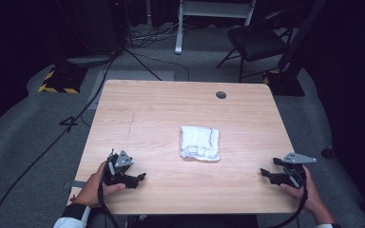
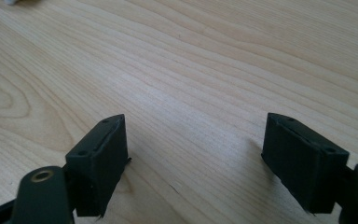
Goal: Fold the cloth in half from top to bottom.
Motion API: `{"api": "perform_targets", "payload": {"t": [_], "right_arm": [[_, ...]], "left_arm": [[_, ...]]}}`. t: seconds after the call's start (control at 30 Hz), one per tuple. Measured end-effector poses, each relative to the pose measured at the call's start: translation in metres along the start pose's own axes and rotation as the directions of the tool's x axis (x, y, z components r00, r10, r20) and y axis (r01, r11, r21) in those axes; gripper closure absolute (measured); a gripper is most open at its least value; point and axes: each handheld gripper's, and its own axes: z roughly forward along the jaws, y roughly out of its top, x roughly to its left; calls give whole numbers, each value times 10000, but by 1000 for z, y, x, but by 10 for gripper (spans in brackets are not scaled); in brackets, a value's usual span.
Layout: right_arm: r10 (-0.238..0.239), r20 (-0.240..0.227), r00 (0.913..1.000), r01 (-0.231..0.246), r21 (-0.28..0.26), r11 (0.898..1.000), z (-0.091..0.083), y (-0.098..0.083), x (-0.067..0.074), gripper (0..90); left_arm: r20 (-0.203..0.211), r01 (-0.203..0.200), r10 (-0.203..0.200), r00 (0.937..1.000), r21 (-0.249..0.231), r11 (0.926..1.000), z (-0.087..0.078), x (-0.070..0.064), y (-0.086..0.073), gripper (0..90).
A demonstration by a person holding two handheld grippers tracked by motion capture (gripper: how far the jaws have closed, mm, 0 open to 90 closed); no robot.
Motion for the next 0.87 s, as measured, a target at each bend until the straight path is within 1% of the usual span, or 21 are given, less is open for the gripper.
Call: {"api": "perform_targets", "payload": {"t": [0.3,0.7,0.87], "right_arm": [[-12,14,10000,12,-15,10000,0,0,0,225],[-15,4,10000,15,2,10000,0,0,0,224],[-4,6,10000,4,0,10000,0,0,0,225]], "left_arm": [[-17,56,-56,10000,-8,10000,0,0,0,167],[-39,31,-31,10000,35,10000,1,0,1,159],[-73,95,-95,9999,18,10000,2,0,2,155]]}}
